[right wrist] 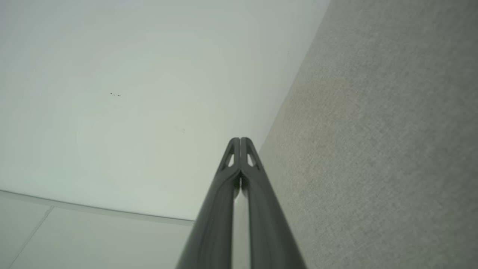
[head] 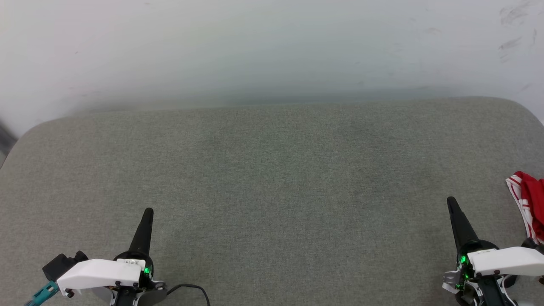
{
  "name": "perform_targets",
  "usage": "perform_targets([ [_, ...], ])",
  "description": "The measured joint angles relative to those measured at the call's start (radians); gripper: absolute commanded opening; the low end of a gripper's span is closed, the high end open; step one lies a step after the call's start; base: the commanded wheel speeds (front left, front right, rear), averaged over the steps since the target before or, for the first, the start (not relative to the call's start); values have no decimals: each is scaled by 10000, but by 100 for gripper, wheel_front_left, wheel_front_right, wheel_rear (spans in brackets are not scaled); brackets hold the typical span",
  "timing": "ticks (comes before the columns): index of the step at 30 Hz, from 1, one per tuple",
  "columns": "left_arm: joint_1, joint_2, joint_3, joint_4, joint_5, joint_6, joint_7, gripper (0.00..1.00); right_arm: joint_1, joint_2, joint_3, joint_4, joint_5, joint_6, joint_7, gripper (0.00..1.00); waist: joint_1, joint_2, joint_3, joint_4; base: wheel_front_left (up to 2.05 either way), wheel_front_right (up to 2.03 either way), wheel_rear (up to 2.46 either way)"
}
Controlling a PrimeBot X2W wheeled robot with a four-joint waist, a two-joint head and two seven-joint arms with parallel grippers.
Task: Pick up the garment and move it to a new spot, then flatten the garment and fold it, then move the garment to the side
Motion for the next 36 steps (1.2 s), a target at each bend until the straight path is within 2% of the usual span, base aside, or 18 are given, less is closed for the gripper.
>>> perform_targets([
  [36,-397,-155,261,299,-2393,-2,729,0,-189,0,-165,190,2809,0,652,0,0,0,-39,60,0,0,0],
])
